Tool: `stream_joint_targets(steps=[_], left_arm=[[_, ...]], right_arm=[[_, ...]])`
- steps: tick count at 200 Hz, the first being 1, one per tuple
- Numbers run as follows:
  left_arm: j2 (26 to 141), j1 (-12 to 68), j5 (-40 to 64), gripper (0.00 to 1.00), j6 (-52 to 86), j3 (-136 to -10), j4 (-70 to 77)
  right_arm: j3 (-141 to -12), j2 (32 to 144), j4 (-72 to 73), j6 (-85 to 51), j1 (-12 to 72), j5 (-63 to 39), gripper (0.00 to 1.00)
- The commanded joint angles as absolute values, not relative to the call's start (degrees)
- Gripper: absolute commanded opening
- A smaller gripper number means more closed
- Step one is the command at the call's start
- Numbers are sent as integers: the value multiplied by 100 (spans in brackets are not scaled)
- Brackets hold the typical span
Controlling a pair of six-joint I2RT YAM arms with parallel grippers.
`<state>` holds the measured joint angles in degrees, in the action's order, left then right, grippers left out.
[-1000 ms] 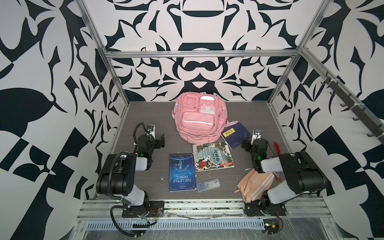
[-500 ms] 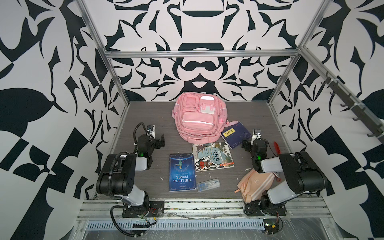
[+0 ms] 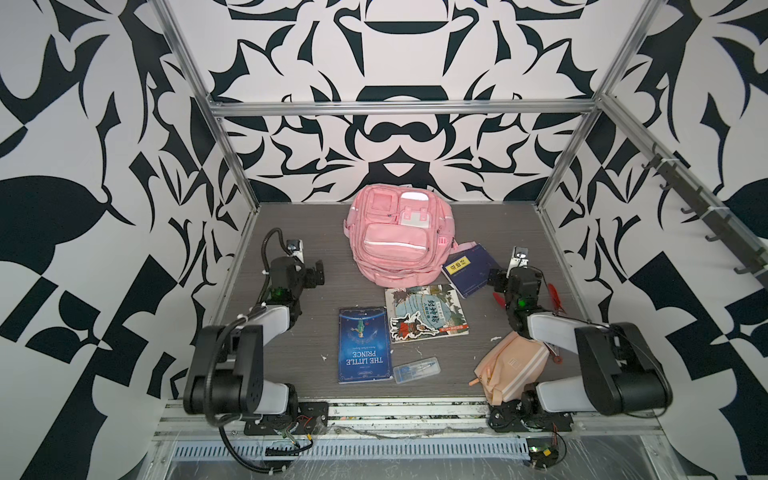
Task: Pack books, pencil case, and school supplies into a backpack
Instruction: Unzip the student bag at the top-center of the table.
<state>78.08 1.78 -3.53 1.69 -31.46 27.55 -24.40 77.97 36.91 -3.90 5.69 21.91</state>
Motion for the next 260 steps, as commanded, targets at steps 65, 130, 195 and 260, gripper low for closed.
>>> stream_joint_targets(steps=[65, 130, 195, 260], left_arm=[[5349, 396, -366, 99, 1028, -3908, -434], [5141, 820, 608, 99, 2892, -4931, -2929], [7097, 3555, 924, 97, 5137, -6174, -4183], [9422, 4355, 924, 99, 6145, -7702, -4157]], right_arm=[[-3806, 5088, -892, -1344, 562, 2253, 100], [-5215, 4316, -4020, -2175, 562, 827, 100], [-6570, 5841, -5771, -2137, 1157, -588, 100], [-6534, 6166, -4852, -1181, 2949, -852, 100]])
